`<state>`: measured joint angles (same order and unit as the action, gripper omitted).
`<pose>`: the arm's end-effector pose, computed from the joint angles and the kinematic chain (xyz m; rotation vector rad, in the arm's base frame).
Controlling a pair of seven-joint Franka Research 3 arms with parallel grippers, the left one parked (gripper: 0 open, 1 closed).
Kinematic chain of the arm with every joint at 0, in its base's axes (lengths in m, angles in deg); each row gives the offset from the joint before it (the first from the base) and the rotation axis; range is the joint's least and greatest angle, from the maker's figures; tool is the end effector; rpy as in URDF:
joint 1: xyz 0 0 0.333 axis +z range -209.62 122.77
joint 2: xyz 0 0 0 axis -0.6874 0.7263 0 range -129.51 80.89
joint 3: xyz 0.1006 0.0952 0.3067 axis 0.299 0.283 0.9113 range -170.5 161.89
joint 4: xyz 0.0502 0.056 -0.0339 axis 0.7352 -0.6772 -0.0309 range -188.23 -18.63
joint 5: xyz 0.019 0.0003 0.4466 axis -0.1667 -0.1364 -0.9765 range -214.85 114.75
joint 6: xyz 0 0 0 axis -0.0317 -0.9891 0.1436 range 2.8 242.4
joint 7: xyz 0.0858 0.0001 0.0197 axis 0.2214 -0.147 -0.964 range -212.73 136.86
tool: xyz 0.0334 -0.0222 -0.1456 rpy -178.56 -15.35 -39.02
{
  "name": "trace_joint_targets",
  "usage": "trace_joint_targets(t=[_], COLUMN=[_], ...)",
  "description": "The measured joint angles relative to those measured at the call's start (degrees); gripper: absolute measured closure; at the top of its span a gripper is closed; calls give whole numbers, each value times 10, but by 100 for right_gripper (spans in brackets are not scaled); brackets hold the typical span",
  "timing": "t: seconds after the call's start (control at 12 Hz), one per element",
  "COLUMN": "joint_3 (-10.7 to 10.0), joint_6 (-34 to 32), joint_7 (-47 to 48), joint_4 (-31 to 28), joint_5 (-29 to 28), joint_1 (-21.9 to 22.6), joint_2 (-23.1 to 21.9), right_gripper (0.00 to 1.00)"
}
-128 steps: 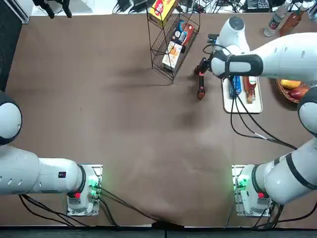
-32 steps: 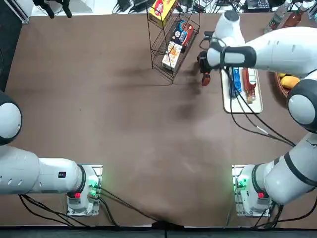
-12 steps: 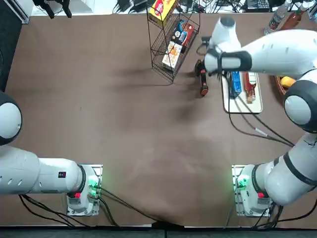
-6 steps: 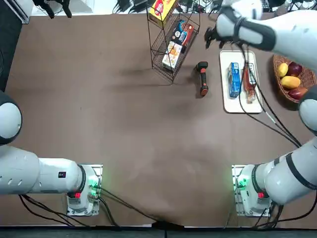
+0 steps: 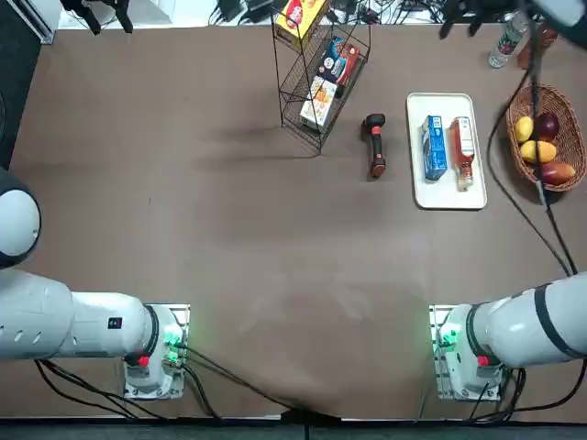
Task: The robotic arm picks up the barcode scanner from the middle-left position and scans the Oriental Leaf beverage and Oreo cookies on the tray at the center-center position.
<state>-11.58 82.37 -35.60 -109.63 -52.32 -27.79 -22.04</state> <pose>0.6353 0.0993 0.5284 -3.0941 -0.1502 -0.1251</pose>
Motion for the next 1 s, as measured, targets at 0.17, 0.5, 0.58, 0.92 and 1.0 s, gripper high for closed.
trace_joint_targets(t=[0.17, 0.5, 0.58, 0.92, 1.0], joint_3=[-1, -2, -2, 12, 18], joint_6=[-50, -89, -94, -105, -107], joint_7=[-28, -30, -30, -44, -52], joint_4=[35, 64, 65, 63, 59], joint_5=[1, 26, 33, 41, 41], joint_1=[-17, -20, -20, -71, -86], joint_2=[-1, -7, -10, -20, -22], right_gripper=[0, 0, 0, 0, 0])
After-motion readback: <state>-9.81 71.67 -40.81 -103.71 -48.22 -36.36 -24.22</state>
